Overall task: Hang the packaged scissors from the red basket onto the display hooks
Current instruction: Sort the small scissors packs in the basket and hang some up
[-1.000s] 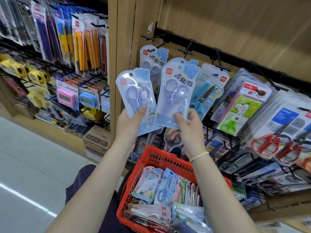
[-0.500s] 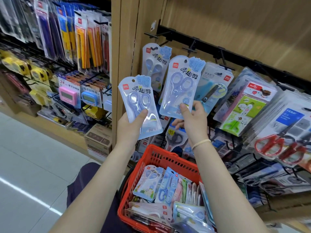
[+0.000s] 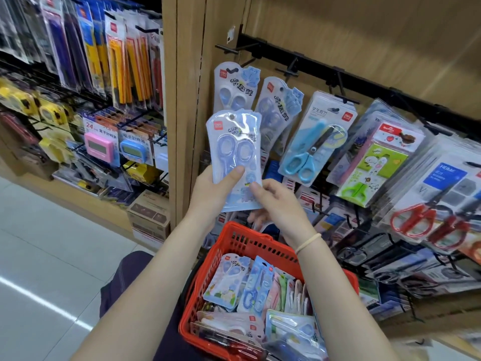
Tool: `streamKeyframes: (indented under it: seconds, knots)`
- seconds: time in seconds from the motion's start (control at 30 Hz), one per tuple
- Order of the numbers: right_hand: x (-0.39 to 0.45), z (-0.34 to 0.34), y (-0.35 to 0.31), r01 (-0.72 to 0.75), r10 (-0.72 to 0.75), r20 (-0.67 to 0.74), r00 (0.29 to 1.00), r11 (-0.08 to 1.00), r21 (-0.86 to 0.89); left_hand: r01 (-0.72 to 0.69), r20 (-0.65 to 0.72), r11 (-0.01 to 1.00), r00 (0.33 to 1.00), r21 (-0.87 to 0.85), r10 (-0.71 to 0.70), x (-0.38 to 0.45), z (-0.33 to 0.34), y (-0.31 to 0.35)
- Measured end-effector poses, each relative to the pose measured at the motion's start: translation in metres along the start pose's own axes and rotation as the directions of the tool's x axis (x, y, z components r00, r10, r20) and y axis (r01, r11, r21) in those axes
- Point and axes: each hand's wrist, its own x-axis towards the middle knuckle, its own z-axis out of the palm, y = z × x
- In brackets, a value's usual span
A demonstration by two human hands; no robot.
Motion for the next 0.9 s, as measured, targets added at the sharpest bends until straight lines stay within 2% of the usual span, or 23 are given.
streamKeyframes:
  seconds: [0.07, 0.2, 0.3, 0.53, 0.9]
  knots:
    - [-0.004, 0.001, -0.006, 0.068, -0.068, -0.014, 0.998, 0.997, 0.037, -0.009, 0.042, 1.000, 0.999, 0.022, 0.008, 0.003, 0.007, 0.005]
    - [-0.003, -0.005, -0.018, 0.182, -0.159, -0.202, 0.966, 0.979, 0.097, -0.087, 0.104, 0.994, 0.991, 0.062, 0.080, 0.010, 0.015, 0.015]
    - [0.002, -0.011, -0.022, 0.243, -0.211, -0.279, 0.937, 0.966, 0.086, -0.109, 0.089, 0.989, 0.991, 0.100, 0.101, 0.016, 0.017, 0.018]
    - [0.009, -0.014, -0.031, 0.253, -0.223, -0.301, 0.927, 0.965, 0.066, -0.111, 0.040, 0.986, 0.994, 0.128, 0.106, 0.026, 0.023, 0.023]
    - [0.011, -0.012, -0.026, 0.248, -0.238, -0.363, 0.901, 0.969, -0.020, -0.138, 0.059, 0.974, 0.990, 0.178, 0.130, 0.031, 0.020, 0.018]
